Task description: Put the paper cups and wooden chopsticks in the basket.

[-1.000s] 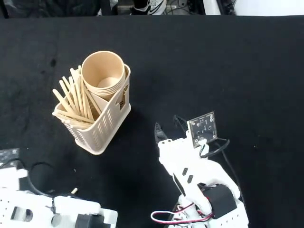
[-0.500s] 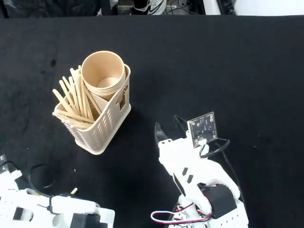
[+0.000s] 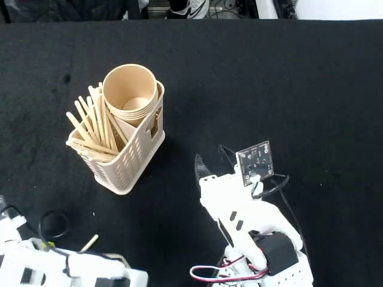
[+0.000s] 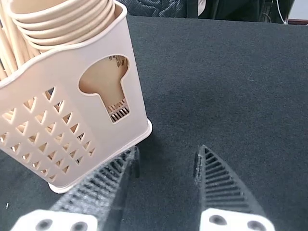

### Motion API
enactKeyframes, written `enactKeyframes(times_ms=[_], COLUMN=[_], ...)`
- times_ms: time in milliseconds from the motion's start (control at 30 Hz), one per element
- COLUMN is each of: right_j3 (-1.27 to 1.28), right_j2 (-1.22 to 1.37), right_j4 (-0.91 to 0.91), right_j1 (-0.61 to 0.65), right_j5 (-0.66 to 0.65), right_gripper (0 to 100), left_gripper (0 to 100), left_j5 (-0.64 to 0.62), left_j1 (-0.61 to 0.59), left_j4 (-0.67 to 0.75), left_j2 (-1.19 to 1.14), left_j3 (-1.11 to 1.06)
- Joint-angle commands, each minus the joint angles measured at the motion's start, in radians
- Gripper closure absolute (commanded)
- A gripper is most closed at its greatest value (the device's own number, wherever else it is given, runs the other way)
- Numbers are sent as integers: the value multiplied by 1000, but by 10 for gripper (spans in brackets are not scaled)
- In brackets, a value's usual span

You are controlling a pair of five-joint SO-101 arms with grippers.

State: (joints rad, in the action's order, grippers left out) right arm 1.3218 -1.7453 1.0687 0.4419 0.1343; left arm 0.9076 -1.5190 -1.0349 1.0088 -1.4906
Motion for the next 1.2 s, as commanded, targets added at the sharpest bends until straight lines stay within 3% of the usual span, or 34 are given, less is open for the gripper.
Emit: enactKeyframes(times_ms=[0, 133, 633, 700, 800, 967, 1067, 1167], right_j3=[-2, 12, 50, 50, 45, 16, 10, 10], right_j2=[-4, -4, -4, -4, -4, 5, 5, 7], right_j4=[-5, -6, -60, -60, -54, -54, -52, -52], right_j1=[-8, -6, -6, -6, -6, -8, -12, -12], right_j5=[9, 9, 11, 11, 11, 3, 3, 5], right_gripper=[801, 801, 801, 801, 805, 943, 984, 984], left_gripper=[747, 747, 746, 747, 748, 748, 748, 748], left_j5=[-6, -8, -5, -9, -8, -9, -9, -9], left_j1=[4, 5, 5, 22, 59, 177, 211, 211], left_j4=[255, 443, 376, 310, 58, -351, -434, -428], left_j2=[-2, -12, 0, 0, 0, 0, 0, 0], left_j3=[-136, -197, -139, -68, 84, 355, 437, 461])
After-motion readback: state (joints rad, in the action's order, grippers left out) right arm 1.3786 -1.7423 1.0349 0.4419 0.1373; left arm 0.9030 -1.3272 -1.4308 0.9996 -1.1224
